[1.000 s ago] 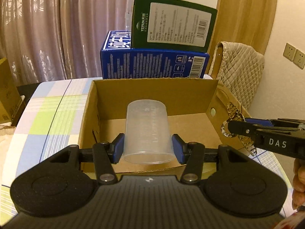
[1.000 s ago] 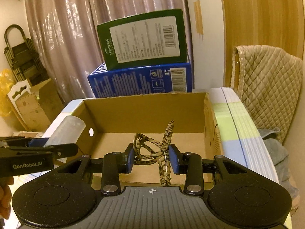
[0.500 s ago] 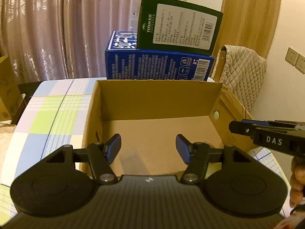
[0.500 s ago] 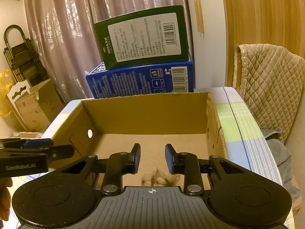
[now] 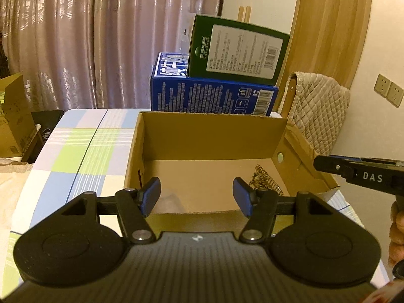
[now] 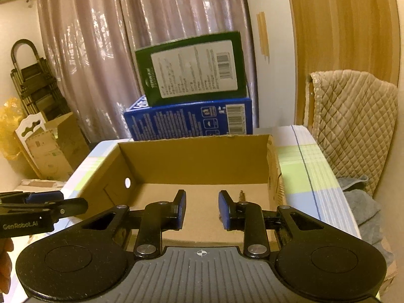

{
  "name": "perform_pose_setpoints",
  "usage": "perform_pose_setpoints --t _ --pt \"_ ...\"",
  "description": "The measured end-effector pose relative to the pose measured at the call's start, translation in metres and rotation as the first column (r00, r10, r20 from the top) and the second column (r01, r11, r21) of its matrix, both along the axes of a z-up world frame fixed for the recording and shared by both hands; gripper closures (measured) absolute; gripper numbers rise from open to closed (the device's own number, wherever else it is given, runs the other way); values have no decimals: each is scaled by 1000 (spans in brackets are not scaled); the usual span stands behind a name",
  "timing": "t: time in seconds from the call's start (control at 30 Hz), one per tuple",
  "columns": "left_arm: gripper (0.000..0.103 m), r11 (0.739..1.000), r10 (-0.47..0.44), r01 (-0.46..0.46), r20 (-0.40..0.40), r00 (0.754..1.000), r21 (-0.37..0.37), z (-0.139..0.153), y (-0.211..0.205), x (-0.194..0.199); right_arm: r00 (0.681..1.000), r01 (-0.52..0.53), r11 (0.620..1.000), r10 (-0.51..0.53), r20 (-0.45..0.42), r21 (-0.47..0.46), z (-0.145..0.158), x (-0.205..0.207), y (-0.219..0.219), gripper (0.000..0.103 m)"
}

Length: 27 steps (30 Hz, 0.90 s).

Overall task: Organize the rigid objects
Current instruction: 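Withdraw both open tools from the box back over the table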

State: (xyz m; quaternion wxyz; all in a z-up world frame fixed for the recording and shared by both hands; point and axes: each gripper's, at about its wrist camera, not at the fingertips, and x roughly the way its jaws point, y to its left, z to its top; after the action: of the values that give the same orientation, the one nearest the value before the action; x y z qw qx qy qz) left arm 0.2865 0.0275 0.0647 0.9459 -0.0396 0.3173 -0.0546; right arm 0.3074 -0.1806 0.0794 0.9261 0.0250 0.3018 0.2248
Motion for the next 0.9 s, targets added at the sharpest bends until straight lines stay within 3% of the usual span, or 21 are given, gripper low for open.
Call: perform_pose_setpoints --t 0.27,0.47,0.5,0.57,0.63,0.77,0.9 --pt "44 1000 13 -12 53 999 -4 27 -3 -56 1000 1 999 -2 30 33 26 -65 -17 77" --pt "42 999 30 -29 61 998 -27 33 -4 -114 999 16 999 -17 29 29 28 -125 -34 74" --pt "41 999 33 -31 61 998 -30 32 -4 -123 999 21 999 -22 24 27 26 -135 -37 72" --pt "38 999 36 -34 54 998 -34 29 -6 -143 999 38 999 -38 10 29 22 -154 -43 52" --pt "35 999 40 -39 45 998 -38 25 -8 -162 998 63 997 -63 -2 34 17 -172 -51 42" --pt "26 998 41 -41 10 999 -38 13 -14 -197 993 113 993 -112 -35 41 5 -204 -66 30" --pt "9 998 50 -50 -13 999 -28 -1 -20 -222 986 160 987 -158 -56 30 -6 -232 -81 19"
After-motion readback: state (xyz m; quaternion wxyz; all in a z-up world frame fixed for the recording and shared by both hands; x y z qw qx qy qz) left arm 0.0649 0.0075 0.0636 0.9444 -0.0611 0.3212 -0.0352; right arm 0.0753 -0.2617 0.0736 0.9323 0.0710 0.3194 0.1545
